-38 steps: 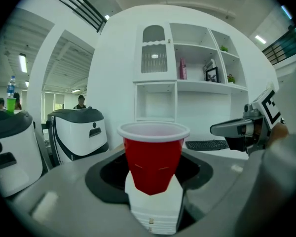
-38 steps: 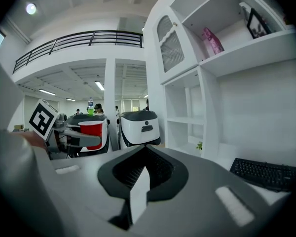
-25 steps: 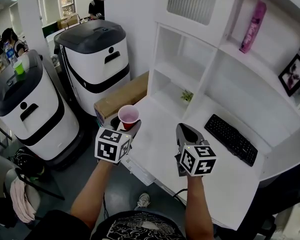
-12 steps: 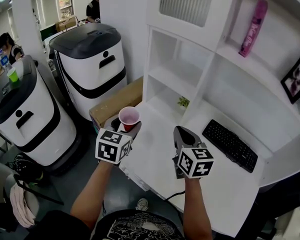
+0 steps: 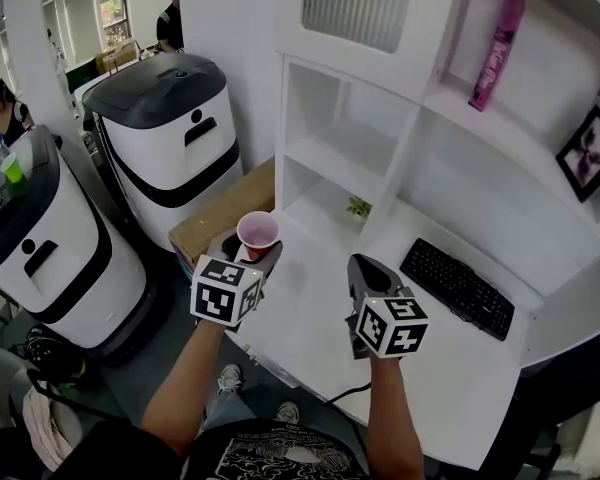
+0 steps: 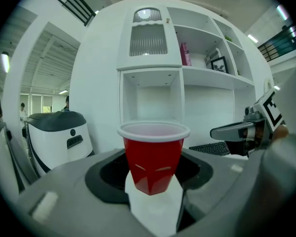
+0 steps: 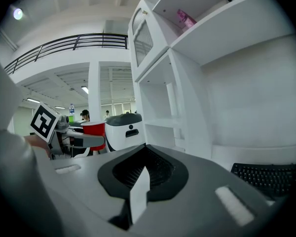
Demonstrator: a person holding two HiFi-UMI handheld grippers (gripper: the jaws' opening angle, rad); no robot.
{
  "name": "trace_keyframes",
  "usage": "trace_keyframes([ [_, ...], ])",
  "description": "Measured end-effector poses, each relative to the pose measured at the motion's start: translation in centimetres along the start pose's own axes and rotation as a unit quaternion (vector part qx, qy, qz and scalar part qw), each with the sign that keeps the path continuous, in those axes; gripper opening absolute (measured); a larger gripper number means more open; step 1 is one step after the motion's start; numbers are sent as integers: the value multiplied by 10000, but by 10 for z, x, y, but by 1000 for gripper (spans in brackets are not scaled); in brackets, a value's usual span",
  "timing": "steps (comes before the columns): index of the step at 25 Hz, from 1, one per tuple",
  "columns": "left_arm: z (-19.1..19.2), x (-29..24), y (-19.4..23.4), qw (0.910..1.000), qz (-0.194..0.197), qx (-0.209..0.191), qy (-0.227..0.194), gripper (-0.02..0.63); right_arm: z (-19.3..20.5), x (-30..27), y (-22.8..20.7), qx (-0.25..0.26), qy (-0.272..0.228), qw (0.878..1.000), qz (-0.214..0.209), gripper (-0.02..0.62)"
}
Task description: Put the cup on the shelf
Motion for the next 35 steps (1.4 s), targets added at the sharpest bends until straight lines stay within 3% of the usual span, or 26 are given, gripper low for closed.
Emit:
trace_keyframes([
  [16, -9, -49, 60, 9936, 1093, -260, 89, 261, -6, -35, 23, -202, -66, 9941, 1061, 25],
  [29, -9, -81, 95, 9797, 1949, -470, 92, 261, -8, -56, 56, -147, 24, 9849, 1726, 25],
  [35, -6, -108, 106, 9674, 2423, -715, 141, 261, -1, -64, 66, -194, 61, 9785, 2054, 25],
])
Point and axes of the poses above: the fingertips, and each gripper's own axes: x backward along the fingers, y to its left, z out of its underside, the point moved 9 cm from there along x, backward along the fingers, and after that the axes turned 8 degrees about z, right-handed, at the moved point
